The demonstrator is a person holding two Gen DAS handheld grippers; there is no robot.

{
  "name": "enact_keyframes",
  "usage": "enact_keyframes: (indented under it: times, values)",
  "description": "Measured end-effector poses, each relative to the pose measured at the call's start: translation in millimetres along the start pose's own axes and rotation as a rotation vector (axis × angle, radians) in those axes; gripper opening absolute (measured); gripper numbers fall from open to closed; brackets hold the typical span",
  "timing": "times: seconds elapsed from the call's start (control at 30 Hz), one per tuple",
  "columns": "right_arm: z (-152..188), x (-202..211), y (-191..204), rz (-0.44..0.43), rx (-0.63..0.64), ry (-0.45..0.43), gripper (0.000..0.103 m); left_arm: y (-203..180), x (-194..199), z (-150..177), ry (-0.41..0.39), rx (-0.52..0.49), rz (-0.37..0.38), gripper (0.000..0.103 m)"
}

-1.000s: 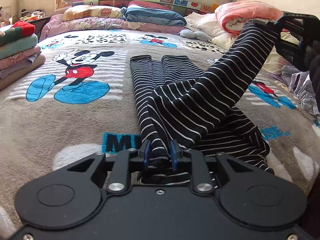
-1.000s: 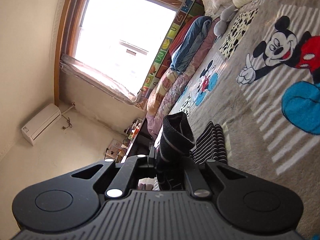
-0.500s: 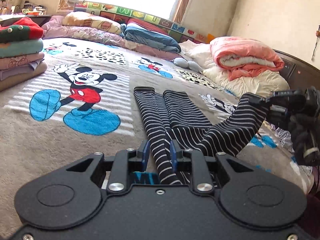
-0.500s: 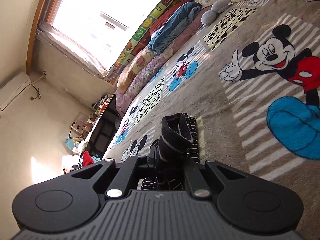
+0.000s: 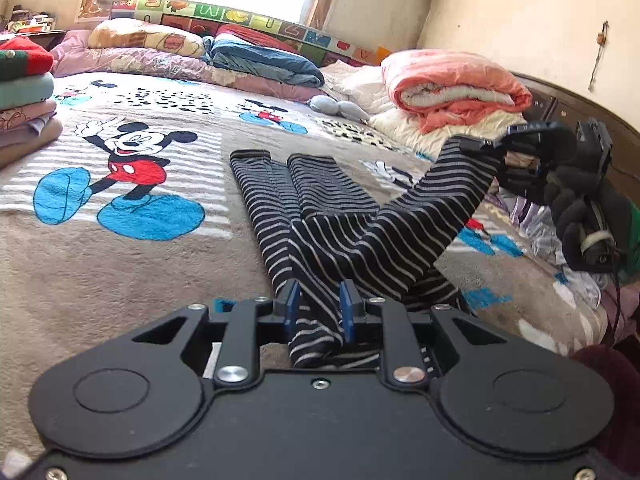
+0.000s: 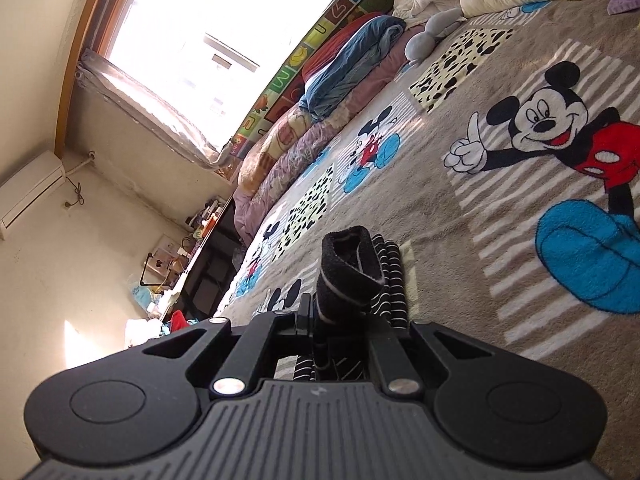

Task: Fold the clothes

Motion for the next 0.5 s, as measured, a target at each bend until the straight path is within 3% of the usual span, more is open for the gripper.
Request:
enact_keyframes:
  times: [0.13,0.23,0.3,0.37,0.5]
  values:
    - [0,-4,-2,0.008,-0.016,0.004,0.01,-27,-8,23,0.038,-0.196,-0.133,0.03]
    - [3,-7,-1,0.008,-0.015,0.011,0.01,-44,-20,41,0.055,-0.325,-0.211,0.03]
    - [5,-8,1,0.016,-0.004,0.017,0.01,-46,-25,47,0.06,-0.336,-0.239,0.03]
    - [5,-8,2,0.023,0.001,0.016,0.01,-48,-28,49,0.05,-0.319,-0.288,0.018]
    - [1,-5,1,0.042,0.001,-0.006,0.01,-64,-41,59,0.075,-0.336,-0.401,0.015]
Point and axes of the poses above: each gripper's, at about its wrist camera, not at the fingertips, and x roughly against the way its jaws point, y to its left, z to its underside, the point moved 1 cm from there along -x, roughly the way its jaws point, and after that the axes turned 2 degrees about -y, right-handed, at the moved point
